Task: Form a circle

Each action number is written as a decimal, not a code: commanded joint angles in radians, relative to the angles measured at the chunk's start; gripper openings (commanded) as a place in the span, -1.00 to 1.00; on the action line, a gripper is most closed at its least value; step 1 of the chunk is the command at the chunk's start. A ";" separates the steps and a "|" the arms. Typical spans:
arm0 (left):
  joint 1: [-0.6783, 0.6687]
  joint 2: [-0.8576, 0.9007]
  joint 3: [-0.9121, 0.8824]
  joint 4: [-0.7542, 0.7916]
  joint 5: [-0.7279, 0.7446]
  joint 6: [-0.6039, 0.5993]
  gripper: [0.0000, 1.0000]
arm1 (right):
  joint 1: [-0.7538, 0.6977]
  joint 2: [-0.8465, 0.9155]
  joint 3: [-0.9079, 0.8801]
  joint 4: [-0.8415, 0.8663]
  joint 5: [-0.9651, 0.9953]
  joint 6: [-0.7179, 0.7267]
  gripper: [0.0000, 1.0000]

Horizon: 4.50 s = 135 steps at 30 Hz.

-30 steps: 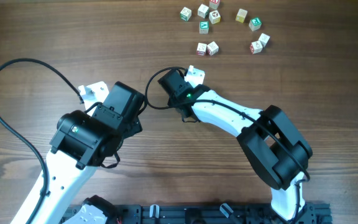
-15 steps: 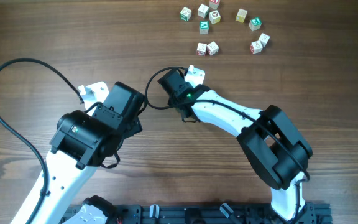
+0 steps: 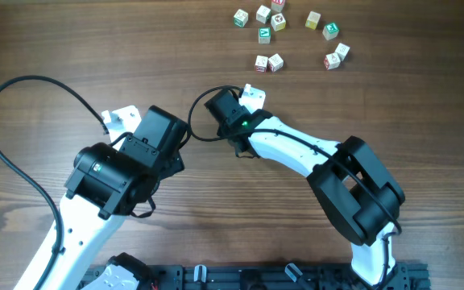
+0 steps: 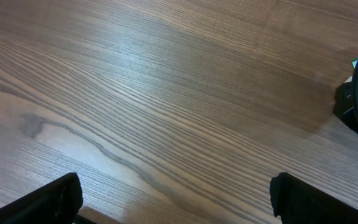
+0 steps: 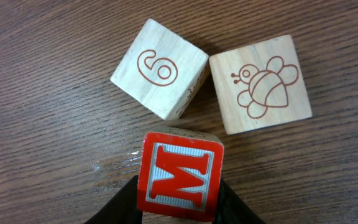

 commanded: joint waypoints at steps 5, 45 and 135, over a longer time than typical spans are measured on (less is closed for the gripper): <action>0.003 -0.007 -0.004 -0.001 -0.003 0.005 1.00 | -0.007 0.021 -0.007 0.002 0.027 -0.002 -0.35; 0.003 -0.007 -0.004 0.000 -0.003 0.005 1.00 | -0.010 -0.035 0.011 -0.058 -0.059 -0.063 0.26; 0.003 -0.007 -0.004 -0.001 -0.003 0.005 1.00 | -0.092 -0.002 0.010 0.154 -0.280 -0.277 -0.91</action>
